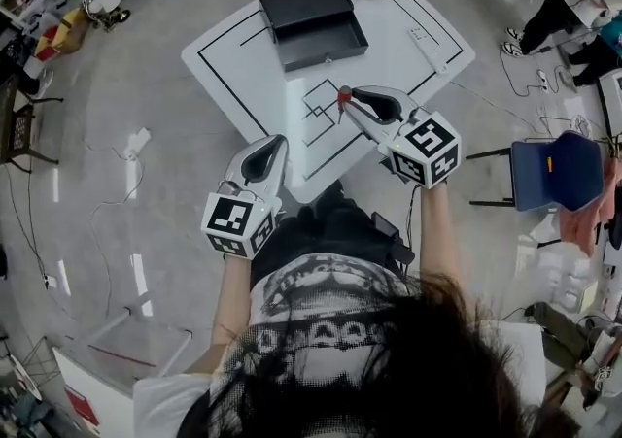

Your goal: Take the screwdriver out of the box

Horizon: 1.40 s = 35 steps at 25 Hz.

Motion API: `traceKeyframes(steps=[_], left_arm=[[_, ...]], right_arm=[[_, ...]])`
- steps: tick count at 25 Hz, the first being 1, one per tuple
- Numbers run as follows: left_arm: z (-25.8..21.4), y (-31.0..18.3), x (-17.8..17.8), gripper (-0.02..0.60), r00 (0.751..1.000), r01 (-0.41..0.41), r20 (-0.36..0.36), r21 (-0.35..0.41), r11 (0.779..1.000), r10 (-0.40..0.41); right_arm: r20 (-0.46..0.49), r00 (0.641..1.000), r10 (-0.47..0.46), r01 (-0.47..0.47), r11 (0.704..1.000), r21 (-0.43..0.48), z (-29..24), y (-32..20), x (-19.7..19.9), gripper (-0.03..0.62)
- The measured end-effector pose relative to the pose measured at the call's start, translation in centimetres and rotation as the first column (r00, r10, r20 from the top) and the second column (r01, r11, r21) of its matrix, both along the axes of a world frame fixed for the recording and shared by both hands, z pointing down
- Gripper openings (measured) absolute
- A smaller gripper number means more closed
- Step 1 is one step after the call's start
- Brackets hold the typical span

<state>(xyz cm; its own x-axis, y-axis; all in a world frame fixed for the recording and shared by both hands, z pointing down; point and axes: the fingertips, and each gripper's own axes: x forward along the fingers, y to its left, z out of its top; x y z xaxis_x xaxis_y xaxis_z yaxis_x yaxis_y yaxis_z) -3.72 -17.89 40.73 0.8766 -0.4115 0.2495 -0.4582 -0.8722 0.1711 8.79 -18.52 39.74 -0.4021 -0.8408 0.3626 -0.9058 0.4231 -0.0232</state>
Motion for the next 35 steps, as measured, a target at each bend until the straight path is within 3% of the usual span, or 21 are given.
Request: traceKeyframes(steps=[9, 18, 35], left_arm=[[-0.6, 3.2, 0.2, 0.0, 0.999, -0.042, -0.006, 0.017, 0.999, 0.043], [-1.1, 7.5, 0.4, 0.0, 1.0, 0.004, 0.01, 0.031, 1.0, -0.004], [-1.1, 23.4, 2.9, 0.0, 0.997, 0.065, 0.038, 0.053, 0.997, -0.067]], right_arm=[[0.057, 0.997, 0.044, -0.044, 0.999, -0.009, 0.1, 4.6, -1.4, 0.089], [0.099, 0.995, 0.023, -0.021, 1.0, -0.017, 0.4, 10.4, -1.7, 0.089], [0.145, 0.988, -0.048, 0.05, 0.999, -0.01, 1.8, 25.7, -0.6, 0.09]])
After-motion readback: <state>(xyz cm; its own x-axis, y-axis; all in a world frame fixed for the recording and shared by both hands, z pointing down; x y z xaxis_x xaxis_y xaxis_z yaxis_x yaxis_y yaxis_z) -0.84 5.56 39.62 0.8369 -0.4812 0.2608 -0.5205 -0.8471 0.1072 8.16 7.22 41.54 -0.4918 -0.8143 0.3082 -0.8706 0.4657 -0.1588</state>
